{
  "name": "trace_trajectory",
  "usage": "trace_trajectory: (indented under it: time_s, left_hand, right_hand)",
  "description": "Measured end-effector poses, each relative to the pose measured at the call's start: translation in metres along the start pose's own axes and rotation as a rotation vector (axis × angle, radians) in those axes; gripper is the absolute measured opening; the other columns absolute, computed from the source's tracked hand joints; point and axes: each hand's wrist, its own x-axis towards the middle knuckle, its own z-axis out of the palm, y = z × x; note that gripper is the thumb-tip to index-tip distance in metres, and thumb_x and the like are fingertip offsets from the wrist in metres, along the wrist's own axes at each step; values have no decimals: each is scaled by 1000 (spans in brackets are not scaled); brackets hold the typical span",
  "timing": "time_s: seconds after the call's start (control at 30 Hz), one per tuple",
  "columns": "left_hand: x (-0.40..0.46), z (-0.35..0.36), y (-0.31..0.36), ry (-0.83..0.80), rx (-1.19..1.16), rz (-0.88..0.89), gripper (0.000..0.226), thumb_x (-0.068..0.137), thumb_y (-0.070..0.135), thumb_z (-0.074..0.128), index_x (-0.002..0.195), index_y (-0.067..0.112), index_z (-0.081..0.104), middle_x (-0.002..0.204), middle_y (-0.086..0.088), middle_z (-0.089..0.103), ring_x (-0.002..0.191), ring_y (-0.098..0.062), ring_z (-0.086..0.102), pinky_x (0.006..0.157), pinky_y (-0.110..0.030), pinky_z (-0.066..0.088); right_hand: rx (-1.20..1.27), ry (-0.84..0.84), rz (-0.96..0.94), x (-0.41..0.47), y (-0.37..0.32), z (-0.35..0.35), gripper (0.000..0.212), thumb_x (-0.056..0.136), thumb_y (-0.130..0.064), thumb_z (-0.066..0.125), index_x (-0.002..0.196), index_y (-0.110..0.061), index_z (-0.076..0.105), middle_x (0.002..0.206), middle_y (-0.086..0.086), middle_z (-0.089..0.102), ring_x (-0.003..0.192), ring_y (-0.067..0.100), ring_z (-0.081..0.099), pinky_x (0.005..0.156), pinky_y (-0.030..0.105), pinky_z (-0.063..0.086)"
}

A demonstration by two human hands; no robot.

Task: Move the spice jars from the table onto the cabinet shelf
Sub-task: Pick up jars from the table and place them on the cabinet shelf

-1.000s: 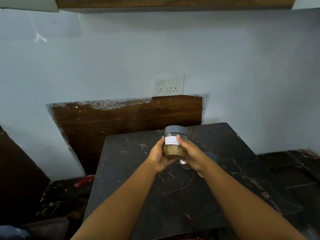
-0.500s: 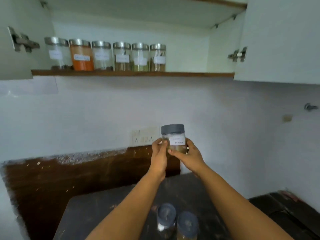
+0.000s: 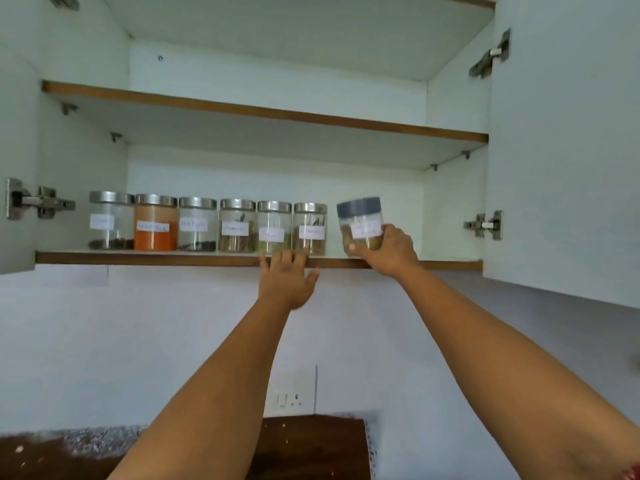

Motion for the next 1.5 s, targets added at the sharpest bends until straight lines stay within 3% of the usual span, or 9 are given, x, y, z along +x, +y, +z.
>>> trace_trajectory:
  time_s: [0.13, 0.47, 0.67, 0.77, 0.9, 1.03, 1.17, 1.37, 1.5]
  left_hand:
    - [10, 18, -16, -23, -35, 24, 63, 92, 59, 41, 147, 34, 27, 141, -3, 38, 136, -28, 26, 114, -58, -9]
    - [19, 23, -18, -29, 31, 20, 81, 77, 45, 60, 147, 35, 19, 135, 0, 33, 132, -26, 23, 107, -53, -23]
    - [24, 26, -21, -85, 57, -3, 81, 75, 45, 60, 145, 35, 21, 135, -2, 32, 134, -29, 22, 106, -54, -24]
    - [29, 17, -17, -148, 64, -12, 86, 73, 46, 62, 146, 35, 17, 140, -4, 28, 138, -32, 16, 107, -56, -23]
    - [7, 10, -7, -153, -31, -15, 104, 78, 47, 64, 152, 28, -7, 160, -10, 0, 146, -35, -10, 115, -53, -11]
    - [-105, 65, 32, -182, -500, -159, 97, 90, 47, 54, 150, 24, -18, 161, -9, -10, 146, -33, -15, 116, -48, -8]
    - [-269, 131, 36, -576, -411, -292, 83, 96, 46, 43, 152, 21, -13, 162, -9, -1, 148, -30, -7, 118, -50, -2]
    - [-404, 146, 8, -814, -430, -346, 81, 96, 41, 45, 153, 20, -9, 162, -9, 2, 148, -31, -6, 118, -48, 0]
    - [-457, 138, -3, -941, -481, -510, 80, 96, 39, 50, 153, 19, -2, 160, -12, 8, 147, -33, 2, 120, -46, 8]
  right_hand:
    - [-266, -253, 113, 39, -2, 11, 98, 59, -81, 65, 129, -14, 50, 127, 11, 58, 118, 31, 53, 103, 47, 42]
    - [-164, -261, 211, 67, -4, 52, 105, 61, -80, 66, 140, -15, 40, 137, 11, 53, 125, 32, 50, 107, 48, 33]
    - [-216, -45, 83, 42, 5, 61, 124, 72, -89, 37, 154, -5, 0, 155, 16, 30, 142, 34, 27, 113, 47, 22]
    - [-175, 61, -46, 6, 19, 69, 111, 81, -81, 34, 155, -6, 0, 160, 13, 16, 148, 29, 11, 119, 44, 8]
    - [-14, 190, -82, -80, 52, 99, 88, 89, -62, 49, 154, -14, 15, 161, 9, 13, 148, 29, 10, 117, 47, 19]
    - [-48, -41, 201, -181, 97, 145, 80, 88, -57, 54, 152, -22, 20, 159, 8, 14, 145, 29, 19, 115, 45, 27]
    - [-235, -379, 414, -296, 140, 182, 84, 84, -60, 57, 151, -24, 21, 154, 16, 23, 141, 33, 26, 115, 45, 27]
    - [-519, -930, 608, -434, 186, 186, 129, 55, -80, 69, 154, -31, 1, 160, 22, -2, 146, 45, -1, 114, 61, 10]
    - [-379, -905, 682, -487, 196, 186, 114, 62, -54, 83, 150, -32, 13, 149, 17, 25, 135, 40, 32, 107, 48, 36]
